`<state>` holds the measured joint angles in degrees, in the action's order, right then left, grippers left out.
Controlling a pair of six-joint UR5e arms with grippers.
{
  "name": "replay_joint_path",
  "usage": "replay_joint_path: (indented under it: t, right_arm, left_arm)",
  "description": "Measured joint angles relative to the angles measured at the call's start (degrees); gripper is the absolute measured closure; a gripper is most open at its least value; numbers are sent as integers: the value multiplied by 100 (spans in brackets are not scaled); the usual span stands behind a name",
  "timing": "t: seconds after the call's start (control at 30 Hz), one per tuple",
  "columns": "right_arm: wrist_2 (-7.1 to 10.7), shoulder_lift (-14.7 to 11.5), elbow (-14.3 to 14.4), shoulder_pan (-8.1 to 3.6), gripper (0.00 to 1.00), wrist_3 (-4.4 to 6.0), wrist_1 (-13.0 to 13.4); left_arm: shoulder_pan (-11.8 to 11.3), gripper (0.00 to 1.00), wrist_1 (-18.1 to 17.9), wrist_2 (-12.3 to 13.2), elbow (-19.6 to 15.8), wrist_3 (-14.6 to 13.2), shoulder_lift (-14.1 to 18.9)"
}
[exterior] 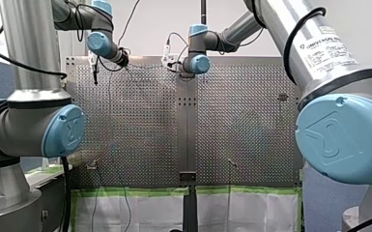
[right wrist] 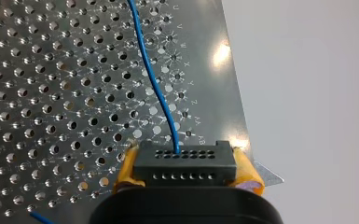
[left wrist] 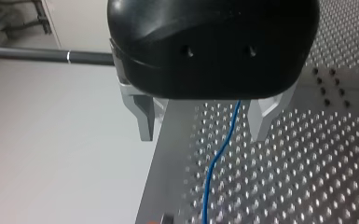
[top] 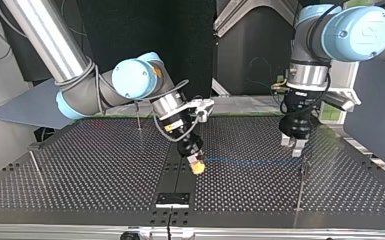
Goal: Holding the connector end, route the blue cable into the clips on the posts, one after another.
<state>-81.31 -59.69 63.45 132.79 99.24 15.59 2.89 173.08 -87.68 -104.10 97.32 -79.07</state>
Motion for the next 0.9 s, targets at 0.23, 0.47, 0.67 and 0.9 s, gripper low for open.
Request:
replay_joint_path:
  t: [0.23, 0.47, 0.67, 0.9]
  right_arm:
    - [0, 2, -1, -2, 100, 0, 0]
    - [0, 2, -22, 13, 100, 11, 3]
    - [0, 1, -53, 11, 100, 32, -7]
    - [1, 0, -59, 19, 100, 35, -5]
  left_arm:
    - [127, 0, 3, 130, 101, -78, -40]
    - [239, 0, -3, 124, 134, -101, -151]
    - [315, 0, -19, 41, 179, -101, -312]
    - [429, 0, -120, -135, 442, -60, -553]
